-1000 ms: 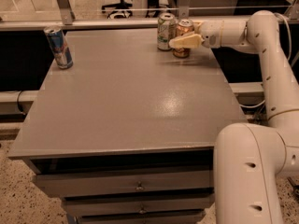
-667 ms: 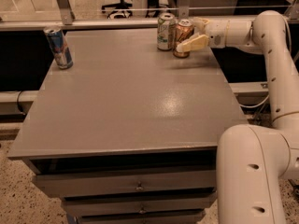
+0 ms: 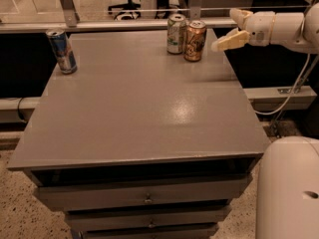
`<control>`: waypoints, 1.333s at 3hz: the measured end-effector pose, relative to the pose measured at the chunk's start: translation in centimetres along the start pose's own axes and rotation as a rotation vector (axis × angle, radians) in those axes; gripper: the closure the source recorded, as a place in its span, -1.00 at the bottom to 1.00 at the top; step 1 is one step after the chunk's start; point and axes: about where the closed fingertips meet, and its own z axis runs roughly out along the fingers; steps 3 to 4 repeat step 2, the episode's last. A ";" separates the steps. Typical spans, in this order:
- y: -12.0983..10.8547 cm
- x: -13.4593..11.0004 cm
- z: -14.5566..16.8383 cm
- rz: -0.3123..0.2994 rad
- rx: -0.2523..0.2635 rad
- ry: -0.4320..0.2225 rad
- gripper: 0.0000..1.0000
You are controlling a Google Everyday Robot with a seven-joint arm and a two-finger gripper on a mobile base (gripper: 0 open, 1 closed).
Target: Move orange can near 7up can
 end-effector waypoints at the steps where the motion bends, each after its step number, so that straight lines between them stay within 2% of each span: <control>1: 3.9 -6.6 -3.1 -0.092 -0.003 -0.008 -1.00; 2: 5.3 -6.6 -2.0 -0.077 -0.034 0.002 -1.00; 4: 5.3 -6.6 -2.0 -0.077 -0.034 0.002 -1.00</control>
Offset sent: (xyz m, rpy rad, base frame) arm -0.0427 0.0043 0.0541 -0.0342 -0.0698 0.0154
